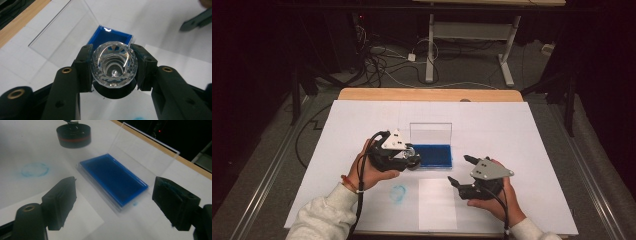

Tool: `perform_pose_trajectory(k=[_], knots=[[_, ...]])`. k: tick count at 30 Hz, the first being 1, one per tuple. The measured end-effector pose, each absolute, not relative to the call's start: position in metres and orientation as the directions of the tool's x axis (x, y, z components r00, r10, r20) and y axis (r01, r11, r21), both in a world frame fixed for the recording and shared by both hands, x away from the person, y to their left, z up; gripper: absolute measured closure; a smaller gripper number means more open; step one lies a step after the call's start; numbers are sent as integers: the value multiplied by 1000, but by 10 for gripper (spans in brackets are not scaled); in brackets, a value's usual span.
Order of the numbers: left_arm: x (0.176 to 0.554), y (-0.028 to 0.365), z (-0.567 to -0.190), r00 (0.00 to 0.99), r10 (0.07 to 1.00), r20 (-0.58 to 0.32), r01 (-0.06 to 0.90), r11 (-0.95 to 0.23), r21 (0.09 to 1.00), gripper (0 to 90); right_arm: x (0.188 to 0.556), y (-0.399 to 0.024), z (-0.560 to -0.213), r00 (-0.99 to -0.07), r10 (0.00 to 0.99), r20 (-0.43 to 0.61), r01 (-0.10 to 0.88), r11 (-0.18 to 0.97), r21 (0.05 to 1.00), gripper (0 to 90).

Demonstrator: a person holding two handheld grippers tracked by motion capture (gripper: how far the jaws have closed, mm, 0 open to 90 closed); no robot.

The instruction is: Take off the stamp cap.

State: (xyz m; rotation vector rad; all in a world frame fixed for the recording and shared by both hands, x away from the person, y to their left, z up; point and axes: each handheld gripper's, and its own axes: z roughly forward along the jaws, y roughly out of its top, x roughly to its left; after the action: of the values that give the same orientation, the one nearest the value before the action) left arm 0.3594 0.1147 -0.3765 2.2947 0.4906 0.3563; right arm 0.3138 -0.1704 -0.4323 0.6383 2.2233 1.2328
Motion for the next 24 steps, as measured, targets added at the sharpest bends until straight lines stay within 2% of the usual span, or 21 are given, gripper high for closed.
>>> perform_pose_trajectory(k=[4,12,20,24], knots=[[361,106,-374,892,445,82,242,-622,745,547,325,-144,-443,-784,601,-154,176,454,874,219],[358,98,-373,899,434,59,236,-594,769,547,337,-108,-450,-802,586,-119,183,430,884,225],[354,95,-373,904,424,55,231,-593,772,546,339,-98,-452,-823,558,-106,170,420,891,308],[353,93,-375,913,405,46,227,-598,769,547,342,-98,-455,-825,559,-88,182,410,894,322]])
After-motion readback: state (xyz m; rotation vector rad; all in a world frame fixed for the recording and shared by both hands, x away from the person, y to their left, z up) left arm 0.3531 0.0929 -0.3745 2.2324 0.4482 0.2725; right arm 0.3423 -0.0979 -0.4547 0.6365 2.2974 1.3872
